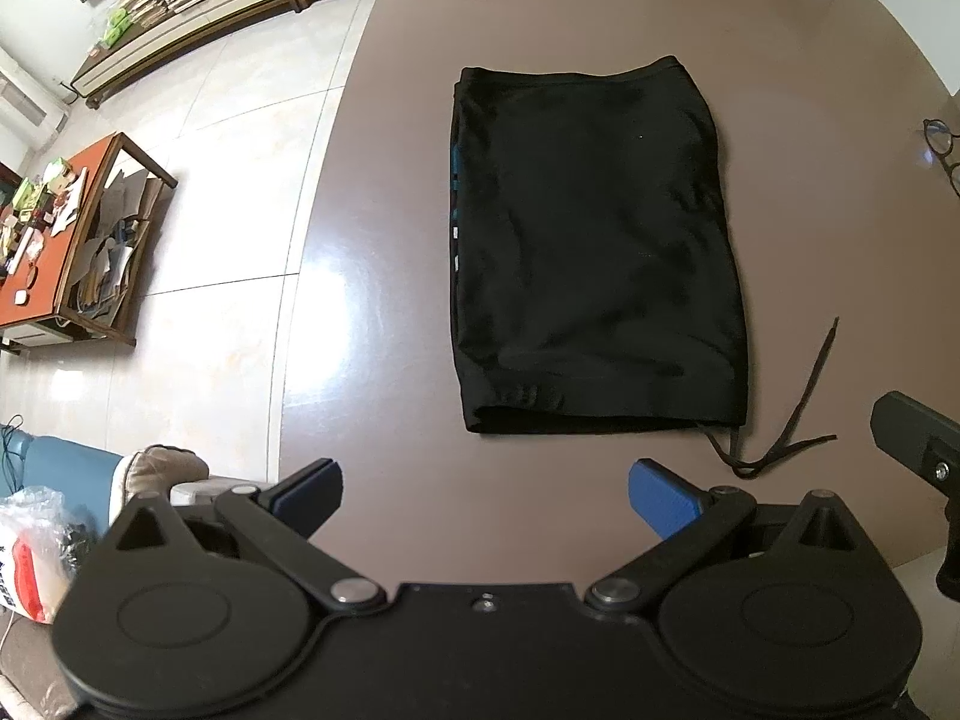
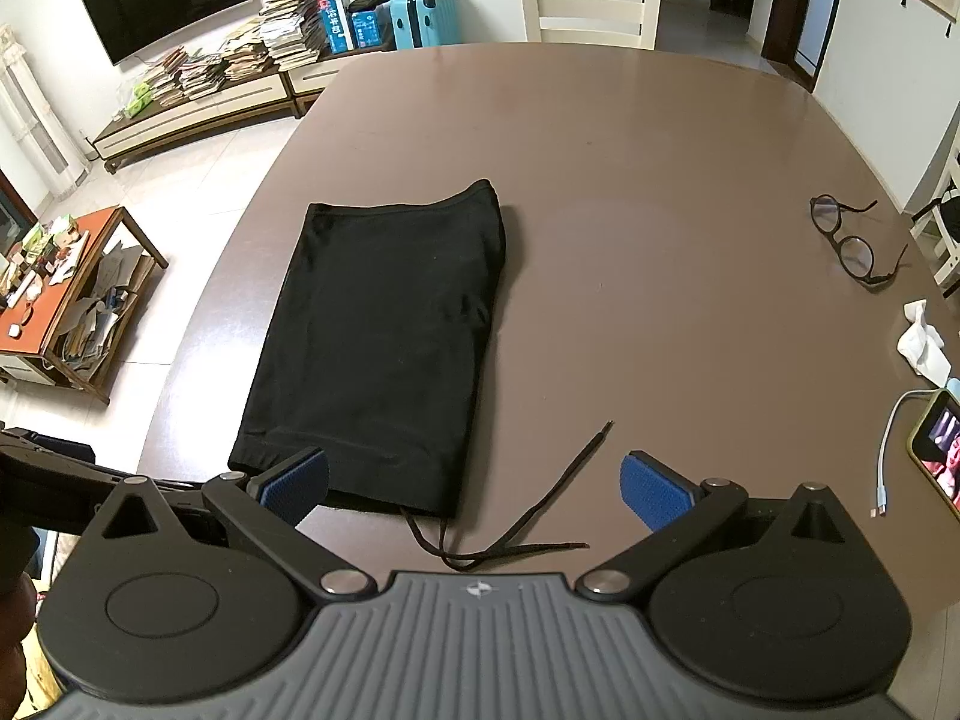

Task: Fold clothes

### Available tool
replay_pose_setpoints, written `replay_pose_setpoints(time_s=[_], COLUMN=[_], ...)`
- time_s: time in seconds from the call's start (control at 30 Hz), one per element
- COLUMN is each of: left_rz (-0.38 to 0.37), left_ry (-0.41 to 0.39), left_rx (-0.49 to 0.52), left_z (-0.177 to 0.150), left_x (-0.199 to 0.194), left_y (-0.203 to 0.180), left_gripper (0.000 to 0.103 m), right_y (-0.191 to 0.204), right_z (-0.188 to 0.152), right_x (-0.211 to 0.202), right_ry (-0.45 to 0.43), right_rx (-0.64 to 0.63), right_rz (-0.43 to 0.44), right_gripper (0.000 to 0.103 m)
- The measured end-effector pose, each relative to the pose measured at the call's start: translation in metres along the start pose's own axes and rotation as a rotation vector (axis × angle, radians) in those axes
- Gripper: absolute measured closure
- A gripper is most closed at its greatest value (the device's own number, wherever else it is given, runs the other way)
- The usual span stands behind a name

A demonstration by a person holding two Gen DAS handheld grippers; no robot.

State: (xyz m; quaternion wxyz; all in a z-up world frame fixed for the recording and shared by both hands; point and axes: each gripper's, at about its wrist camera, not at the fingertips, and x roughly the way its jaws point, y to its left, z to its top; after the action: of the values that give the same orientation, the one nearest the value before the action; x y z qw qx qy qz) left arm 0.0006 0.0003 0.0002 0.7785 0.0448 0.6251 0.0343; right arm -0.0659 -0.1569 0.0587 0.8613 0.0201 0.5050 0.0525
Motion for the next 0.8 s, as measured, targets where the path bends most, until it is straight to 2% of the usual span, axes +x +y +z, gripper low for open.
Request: replay_pose_setpoints(time_s=[0.2,0.8], left_rz=[0.022,0.007], left_ry=[0.001,-0.007], left_rx=[0.001,0.005], left_z=[0.005,-0.001], left_x=[-0.001,0.005], left_y=[0.001,0.006], left_gripper=[0.001,0.001], right_y=[0.001,-0.003], right_z=[-0.001,0.01], right_x=[0.0,0.001], right_ry=[-0.001,0.005], right_rx=[0.0,0.002], right_rz=[0.0,-0.002], right_gripper=[0.0,0.0])
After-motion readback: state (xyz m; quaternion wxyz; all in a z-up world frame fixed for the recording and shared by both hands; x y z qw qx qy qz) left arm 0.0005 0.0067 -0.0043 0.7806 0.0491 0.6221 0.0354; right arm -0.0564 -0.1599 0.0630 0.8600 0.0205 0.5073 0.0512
